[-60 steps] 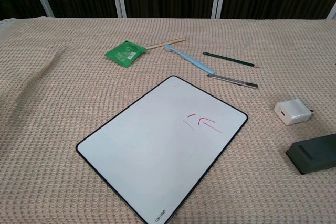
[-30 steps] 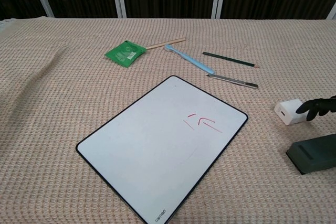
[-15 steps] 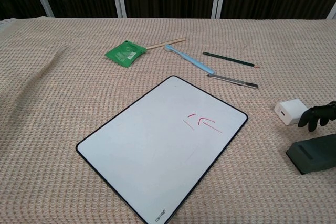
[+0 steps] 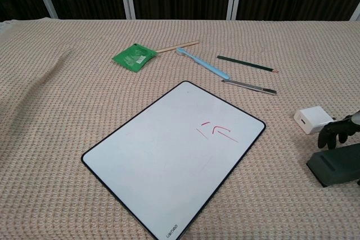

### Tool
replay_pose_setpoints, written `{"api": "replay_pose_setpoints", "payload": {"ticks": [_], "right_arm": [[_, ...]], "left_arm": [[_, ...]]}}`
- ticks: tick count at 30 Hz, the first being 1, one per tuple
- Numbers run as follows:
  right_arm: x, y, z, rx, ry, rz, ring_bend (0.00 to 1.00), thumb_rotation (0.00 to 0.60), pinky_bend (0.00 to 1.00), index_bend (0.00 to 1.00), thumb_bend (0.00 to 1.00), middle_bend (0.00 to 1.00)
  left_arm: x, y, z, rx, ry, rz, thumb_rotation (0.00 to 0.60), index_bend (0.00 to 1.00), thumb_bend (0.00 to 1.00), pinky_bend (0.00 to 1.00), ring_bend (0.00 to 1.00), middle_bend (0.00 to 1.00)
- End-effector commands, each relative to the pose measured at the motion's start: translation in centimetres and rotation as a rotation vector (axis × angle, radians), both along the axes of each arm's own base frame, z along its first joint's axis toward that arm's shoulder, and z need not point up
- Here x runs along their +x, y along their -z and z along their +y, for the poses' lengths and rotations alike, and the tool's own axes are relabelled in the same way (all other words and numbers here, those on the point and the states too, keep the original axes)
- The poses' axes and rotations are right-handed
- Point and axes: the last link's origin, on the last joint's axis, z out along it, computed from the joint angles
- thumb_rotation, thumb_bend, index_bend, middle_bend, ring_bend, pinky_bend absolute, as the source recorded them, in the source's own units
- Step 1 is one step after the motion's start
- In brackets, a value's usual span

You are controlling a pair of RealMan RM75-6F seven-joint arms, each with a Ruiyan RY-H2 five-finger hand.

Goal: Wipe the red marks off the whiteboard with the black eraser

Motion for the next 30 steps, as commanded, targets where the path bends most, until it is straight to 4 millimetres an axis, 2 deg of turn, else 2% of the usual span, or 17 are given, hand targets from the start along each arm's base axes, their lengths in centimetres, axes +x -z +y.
{"api": "replay_pose_setpoints", "payload": {"ticks": [1, 8, 15, 22, 30], "right_arm": [[0.0, 0.2, 0.0, 0.008, -0.001, 0.007, 0.37, 0.6, 0.33, 0.39, 0.31, 0.4], [0.5, 0.3, -0.1, 0.016, -0.006, -0.002, 0.42, 0.6, 0.4, 0.5, 0.43, 0.48], [2.7, -0.7, -1.1, -0.008, -0.061, -0.027, 0.43, 0.6, 0.4, 0.51, 0.43, 0.48], [7.5, -0.7, -3.9, 0.009, -0.115, -0.071, 0.43, 0.6, 0.4, 0.51, 0.43, 0.47], [12.7, 2.0, -7.1, -0.017, -0.153, -0.119, 0.43, 0.6, 0.41, 0.51, 0.43, 0.47]], "left_arm": [[0.0, 0.0, 0.0, 0.002, -0.001, -0.001, 0.6, 0.1, 0.53, 0.0, 0.0, 0.01], [-0.1, -0.1, 0.0, 0.003, -0.007, -0.003, 0.6, 0.1, 0.53, 0.0, 0.0, 0.01], [0.0, 0.0, 0.0, 0.004, -0.008, -0.006, 0.6, 0.1, 0.53, 0.0, 0.0, 0.01], [0.1, -0.1, 0.0, 0.005, -0.006, -0.012, 0.6, 0.1, 0.53, 0.0, 0.0, 0.01], [0.0, -0.3, 0.0, 0.006, -0.011, -0.019, 0.6, 0.1, 0.52, 0.0, 0.0, 0.01]]}}
